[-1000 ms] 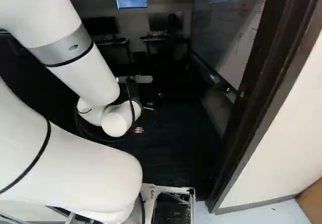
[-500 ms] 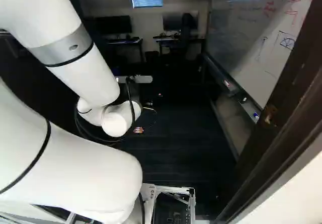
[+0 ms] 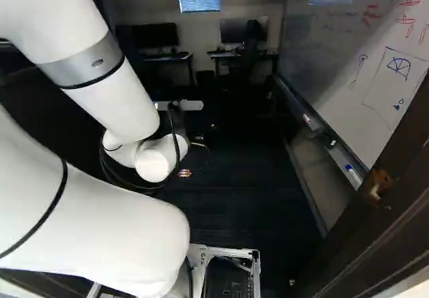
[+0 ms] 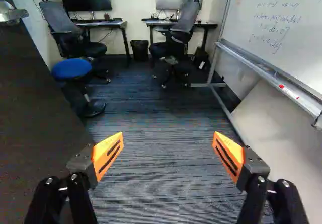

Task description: Open the door and move inside

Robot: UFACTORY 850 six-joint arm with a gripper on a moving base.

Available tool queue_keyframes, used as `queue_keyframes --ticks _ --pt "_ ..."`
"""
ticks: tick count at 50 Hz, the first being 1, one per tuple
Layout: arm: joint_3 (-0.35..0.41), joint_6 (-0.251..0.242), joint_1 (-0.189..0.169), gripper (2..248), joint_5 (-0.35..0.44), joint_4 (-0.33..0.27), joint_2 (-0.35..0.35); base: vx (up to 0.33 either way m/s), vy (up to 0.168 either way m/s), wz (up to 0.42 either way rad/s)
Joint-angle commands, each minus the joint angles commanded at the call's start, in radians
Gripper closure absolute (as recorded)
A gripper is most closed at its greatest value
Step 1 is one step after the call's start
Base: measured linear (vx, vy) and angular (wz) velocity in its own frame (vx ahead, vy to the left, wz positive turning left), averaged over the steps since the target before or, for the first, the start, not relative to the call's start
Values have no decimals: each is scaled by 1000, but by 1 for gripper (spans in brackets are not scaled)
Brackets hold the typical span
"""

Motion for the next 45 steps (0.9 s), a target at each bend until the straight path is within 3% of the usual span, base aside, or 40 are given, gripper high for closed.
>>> queue_keyframes --ticks 45 --pt "0 0 0 3 0 0 0 177 -29 -1"
